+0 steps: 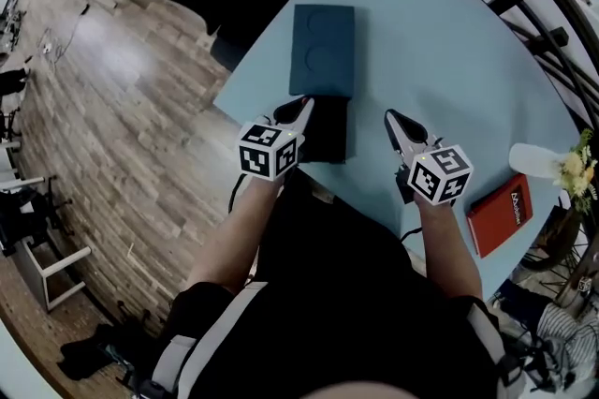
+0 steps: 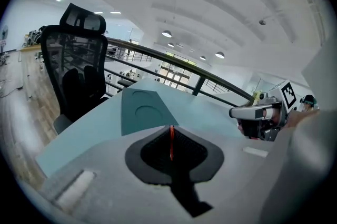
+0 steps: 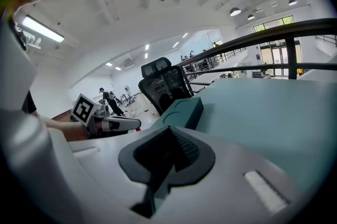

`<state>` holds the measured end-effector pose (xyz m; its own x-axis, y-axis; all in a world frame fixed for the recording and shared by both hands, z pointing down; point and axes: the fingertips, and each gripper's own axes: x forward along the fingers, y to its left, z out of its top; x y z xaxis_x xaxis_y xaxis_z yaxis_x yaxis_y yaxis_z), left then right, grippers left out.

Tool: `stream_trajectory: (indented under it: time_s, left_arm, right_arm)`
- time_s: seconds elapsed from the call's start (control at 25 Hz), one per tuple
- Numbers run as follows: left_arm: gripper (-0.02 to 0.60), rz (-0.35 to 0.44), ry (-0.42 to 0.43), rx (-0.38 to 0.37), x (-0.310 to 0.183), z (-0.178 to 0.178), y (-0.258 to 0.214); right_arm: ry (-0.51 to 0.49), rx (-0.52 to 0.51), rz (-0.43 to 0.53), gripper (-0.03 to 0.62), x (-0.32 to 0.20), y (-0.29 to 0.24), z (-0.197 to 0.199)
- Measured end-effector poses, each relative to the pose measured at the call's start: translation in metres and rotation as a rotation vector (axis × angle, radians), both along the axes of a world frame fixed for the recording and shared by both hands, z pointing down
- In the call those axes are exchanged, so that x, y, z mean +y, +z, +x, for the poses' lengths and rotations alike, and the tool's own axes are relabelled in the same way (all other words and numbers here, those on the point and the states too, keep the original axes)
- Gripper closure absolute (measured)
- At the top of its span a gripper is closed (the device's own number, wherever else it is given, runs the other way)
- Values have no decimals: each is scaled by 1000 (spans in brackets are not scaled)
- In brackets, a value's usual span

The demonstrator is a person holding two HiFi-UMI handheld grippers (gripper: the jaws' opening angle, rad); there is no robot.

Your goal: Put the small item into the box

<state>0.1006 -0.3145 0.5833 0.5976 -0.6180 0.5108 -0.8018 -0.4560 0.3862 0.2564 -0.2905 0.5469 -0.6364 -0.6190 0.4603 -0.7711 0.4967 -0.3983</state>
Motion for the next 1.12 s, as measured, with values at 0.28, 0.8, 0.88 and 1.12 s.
stream_trajectory:
  time_s: [0.28,0.8,0.88,1.12]
  left_arm:
    - [561,-60,51,-24,16,14,33]
    - [560,-147,328,-190,33,37,73]
    - [560,-164,392,-228,39,42,79]
    - [558,-191,510,-297,52,52,89]
  right_arm:
    - [-37,-18,-29,592,12,15,-10]
    - [-46,-19,-61,592,26,29,-25]
    - [-39,-25,-54,592,26,25,-25]
    - [-2,-39,-31,592,28,13,-16]
